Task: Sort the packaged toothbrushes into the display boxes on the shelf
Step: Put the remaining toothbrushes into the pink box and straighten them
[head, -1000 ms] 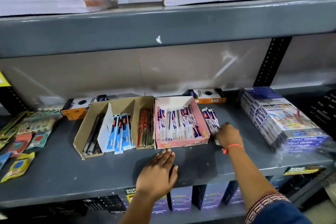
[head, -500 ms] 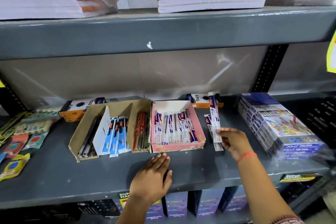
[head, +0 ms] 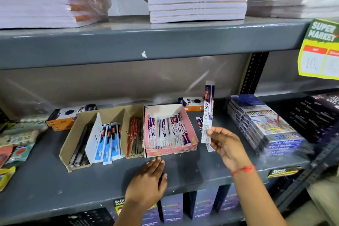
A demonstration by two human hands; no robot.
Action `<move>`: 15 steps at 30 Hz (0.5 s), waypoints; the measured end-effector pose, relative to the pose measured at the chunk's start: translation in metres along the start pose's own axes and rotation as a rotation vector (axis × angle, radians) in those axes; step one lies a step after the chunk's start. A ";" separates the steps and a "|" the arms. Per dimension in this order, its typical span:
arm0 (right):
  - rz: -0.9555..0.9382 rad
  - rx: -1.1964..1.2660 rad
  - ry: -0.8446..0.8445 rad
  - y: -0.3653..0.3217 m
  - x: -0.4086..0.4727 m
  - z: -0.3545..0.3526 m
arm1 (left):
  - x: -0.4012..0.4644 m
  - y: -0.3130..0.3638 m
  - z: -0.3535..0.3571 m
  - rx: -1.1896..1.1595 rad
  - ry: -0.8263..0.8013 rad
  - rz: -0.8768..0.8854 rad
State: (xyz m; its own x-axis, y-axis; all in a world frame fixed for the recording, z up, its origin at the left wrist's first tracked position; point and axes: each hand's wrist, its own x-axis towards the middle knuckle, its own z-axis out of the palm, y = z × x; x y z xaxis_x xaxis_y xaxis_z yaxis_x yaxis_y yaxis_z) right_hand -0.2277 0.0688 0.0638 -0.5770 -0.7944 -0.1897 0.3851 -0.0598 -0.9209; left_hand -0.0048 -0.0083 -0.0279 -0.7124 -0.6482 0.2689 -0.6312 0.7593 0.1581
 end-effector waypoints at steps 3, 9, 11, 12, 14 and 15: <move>0.002 -0.025 -0.006 0.000 -0.001 0.005 | 0.000 -0.003 0.004 -0.018 -0.080 -0.015; -0.009 -0.175 -0.050 0.004 0.006 0.039 | -0.001 -0.010 0.012 0.000 -0.065 -0.010; 0.005 -0.301 -0.062 0.009 0.016 0.059 | 0.000 -0.008 0.010 0.009 -0.050 0.000; 0.014 -0.382 -0.068 0.013 0.022 0.069 | 0.000 -0.009 0.011 -0.006 -0.042 -0.007; 0.028 -0.549 -0.094 0.023 0.034 0.088 | 0.000 -0.009 0.010 -0.038 -0.063 -0.013; 0.035 -0.625 -0.108 0.028 0.039 0.096 | 0.000 -0.008 0.009 -0.052 -0.072 -0.012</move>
State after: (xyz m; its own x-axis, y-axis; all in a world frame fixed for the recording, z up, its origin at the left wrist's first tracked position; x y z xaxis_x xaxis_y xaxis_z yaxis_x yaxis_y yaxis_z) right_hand -0.1699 -0.0222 0.0632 -0.4835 -0.8477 -0.2182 -0.1093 0.3058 -0.9458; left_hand -0.0022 -0.0147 -0.0382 -0.7263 -0.6584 0.1975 -0.6246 0.7521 0.2101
